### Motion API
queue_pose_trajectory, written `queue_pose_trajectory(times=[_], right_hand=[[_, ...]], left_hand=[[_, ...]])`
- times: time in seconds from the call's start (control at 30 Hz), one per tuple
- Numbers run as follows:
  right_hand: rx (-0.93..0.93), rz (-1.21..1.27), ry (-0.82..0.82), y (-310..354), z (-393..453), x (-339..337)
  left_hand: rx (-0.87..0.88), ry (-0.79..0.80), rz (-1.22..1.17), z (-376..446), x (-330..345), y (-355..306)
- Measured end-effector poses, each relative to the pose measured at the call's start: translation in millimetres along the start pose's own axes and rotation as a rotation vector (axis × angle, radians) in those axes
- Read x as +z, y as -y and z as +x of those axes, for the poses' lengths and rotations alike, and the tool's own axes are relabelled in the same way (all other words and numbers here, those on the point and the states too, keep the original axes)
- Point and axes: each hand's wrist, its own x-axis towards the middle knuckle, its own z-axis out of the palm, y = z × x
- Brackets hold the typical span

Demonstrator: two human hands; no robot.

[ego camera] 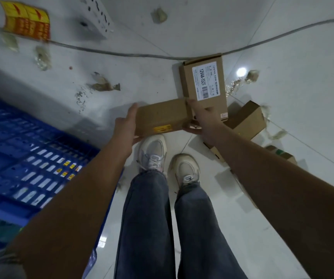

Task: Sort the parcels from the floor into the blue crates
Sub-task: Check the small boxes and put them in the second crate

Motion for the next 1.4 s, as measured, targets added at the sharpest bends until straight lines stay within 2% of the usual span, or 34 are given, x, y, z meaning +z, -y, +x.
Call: queue_pose_trajectory(times=[0.13,0.2,0.3,0.43,0.6,0.77,0.93,1.07,1.3,1.4], right_hand=[[0.051,-0.066,0.143,3.8,-33.4,6.0],[0.09,-0.039,0.185,4.2,-48.9,7.1],[0.185,-0.06,0.333,0.8,-71.7,-1.3],[0.129,-0.148,0.428,-9.5,-113.1,-13.6],[-0.037,0.073,0.441,-26.5,-153.6,-25.2],[-0.077,-0.067,0.541,-35.4,-181.2,-17.6],[-0.21,-0.31,0.556,-37.5,-198.8,7.7],[-0.256,-0.412,0.604,-56.1,-217.7,35.4],[-0.221,-0.701,0.723,-127.1,-269.5,110.1],[-0.244,-0.724,0.656,-167.7,-282.0,148.0]], left_hand=[[0.032,0.028,-0.046,-22.3,-10.5,3.2],[0.029,0.066,-0.138,-35.2,-16.2,7.2],[0.082,0.065,-0.33,-56.3,-28.0,16.7],[0.143,0.155,-0.509,-95.0,-39.5,25.9],[0.115,0.167,-0.43,-162.2,-36.9,34.8],[0.26,0.205,-0.371,-201.8,-57.5,45.8],[0.361,0.291,-0.39,-203.9,-101.4,61.1],[0.397,0.306,-0.417,-203.6,-143.3,86.0],[0.417,0.162,-0.497,-204.0,-262.6,146.9],[0.35,0.103,-0.552,-195.5,-319.5,177.7]])
